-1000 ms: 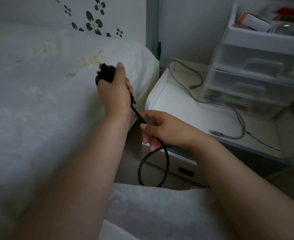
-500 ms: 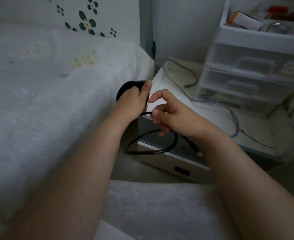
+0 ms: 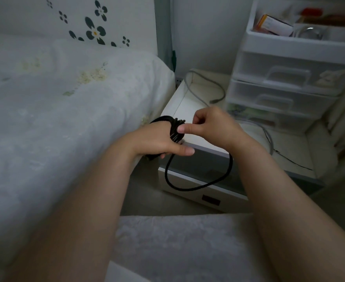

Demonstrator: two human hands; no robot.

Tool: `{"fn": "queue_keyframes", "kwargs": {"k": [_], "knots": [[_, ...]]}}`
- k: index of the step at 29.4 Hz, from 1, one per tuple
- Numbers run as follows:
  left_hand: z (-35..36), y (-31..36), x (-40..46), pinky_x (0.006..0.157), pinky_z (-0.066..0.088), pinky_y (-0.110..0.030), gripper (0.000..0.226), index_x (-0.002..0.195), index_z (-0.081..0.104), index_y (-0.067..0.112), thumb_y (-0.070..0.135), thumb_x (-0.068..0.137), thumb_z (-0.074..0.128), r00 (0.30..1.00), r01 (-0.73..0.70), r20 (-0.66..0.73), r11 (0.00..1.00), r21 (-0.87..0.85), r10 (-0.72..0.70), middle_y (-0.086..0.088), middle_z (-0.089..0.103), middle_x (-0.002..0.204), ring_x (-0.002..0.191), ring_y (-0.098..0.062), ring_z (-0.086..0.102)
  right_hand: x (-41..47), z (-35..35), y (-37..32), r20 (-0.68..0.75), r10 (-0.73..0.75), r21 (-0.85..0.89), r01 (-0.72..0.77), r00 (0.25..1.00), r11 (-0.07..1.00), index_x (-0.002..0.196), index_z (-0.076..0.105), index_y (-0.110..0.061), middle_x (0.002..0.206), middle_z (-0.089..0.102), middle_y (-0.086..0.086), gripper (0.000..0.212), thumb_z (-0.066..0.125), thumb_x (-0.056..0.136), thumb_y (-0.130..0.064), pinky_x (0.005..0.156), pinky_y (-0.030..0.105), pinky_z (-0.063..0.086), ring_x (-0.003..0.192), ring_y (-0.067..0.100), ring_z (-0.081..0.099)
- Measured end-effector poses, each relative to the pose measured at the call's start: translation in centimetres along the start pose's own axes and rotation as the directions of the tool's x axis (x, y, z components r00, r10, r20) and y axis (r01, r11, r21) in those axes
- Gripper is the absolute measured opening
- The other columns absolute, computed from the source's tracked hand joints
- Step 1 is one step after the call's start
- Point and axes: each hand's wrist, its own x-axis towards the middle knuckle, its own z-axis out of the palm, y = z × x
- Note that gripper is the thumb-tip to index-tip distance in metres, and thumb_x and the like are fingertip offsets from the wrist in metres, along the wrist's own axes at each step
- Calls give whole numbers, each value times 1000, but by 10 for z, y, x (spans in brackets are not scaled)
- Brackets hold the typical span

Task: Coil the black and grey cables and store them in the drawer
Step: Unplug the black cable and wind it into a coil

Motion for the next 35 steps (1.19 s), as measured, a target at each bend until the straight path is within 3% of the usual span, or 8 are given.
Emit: {"fn": "queue_keyframes", "kwargs": {"k": [3, 6, 9, 16, 19, 23, 28, 35], "knots": [[-1, -2, -2, 54, 46, -31, 38, 74, 49, 14, 41, 77, 76, 998, 30, -48, 999, -11, -31, 7, 52, 43, 44, -14, 51, 0, -7, 4, 36, -11, 78, 8, 999, 997, 62, 50, -7, 54, 38, 0, 57, 68, 70, -60, 52, 29, 33, 51, 13, 37], [-7, -4, -8, 53, 45, -30, 39, 68, 50, 12, 42, 80, 72, 995, 25, -96, 997, -69, -32, 2, 53, 46, 45, -19, 52, -4, -21, 11, 165, -43, 329, -14, 985, 944, 74, 56, -10, 60, 43, -1, 30, 63, 86, -36, 52, 20, 43, 52, 6, 42], [-10, -1, -17, 49, 42, -25, 52, 69, 52, 6, 55, 78, 65, 998, -45, -63, 965, -257, 29, -3, 50, 46, 41, -18, 46, -3, -27, 18, 138, -19, 548, -61, 990, 834, 74, 60, -16, 59, 44, -6, 17, 61, 89, -24, 52, 19, 38, 52, 6, 38], [-11, 16, -26, 41, 36, -21, 79, 76, 55, 6, 75, 77, 17, 994, -44, 40, 721, -692, 100, -2, 41, 41, 32, -13, 36, 3, -11, 14, -177, 43, 551, 63, 983, 832, 64, 53, -17, 62, 37, 5, 33, 55, 94, -32, 54, 27, 30, 57, 13, 33], [-9, 18, -25, 40, 32, -21, 69, 75, 54, 4, 61, 93, 19, 990, -63, 33, 622, -780, 140, -1, 40, 39, 30, -12, 35, 1, 0, 6, -163, 21, 595, 81, 986, 799, 68, 45, -14, 61, 38, 1, 35, 43, 99, -31, 52, 25, 31, 53, 8, 35], [-10, 17, -24, 39, 36, -21, 61, 75, 54, 6, 52, 98, 23, 990, -77, -5, 510, -857, 142, 1, 39, 38, 28, -11, 36, 1, 27, -4, -83, 45, 663, 21, 995, 748, 86, 53, -1, 70, 51, 17, 55, 30, 98, -49, 52, 29, 38, 56, 22, 48], [-17, 8, -28, 39, 36, -21, 60, 77, 53, 5, 50, 100, 20, 991, -115, -82, 371, -921, 103, 2, 40, 37, 28, -10, 36, 1, 35, -11, -58, 39, 728, 16, 998, 686, 77, 43, -18, 60, 42, 0, 34, 32, 102, -39, 45, 23, 30, 48, 12, 37], [-18, 6, -29, 41, 38, -21, 56, 78, 55, 5, 47, 98, 25, 992, -81, -41, 351, -933, 121, 3, 42, 40, 30, -10, 37, 1, 28, -13, -250, 110, 734, 115, 962, 669, 70, 36, -18, 58, 30, -2, 34, 36, 102, -29, 42, 22, 19, 47, 9, 24]]}}
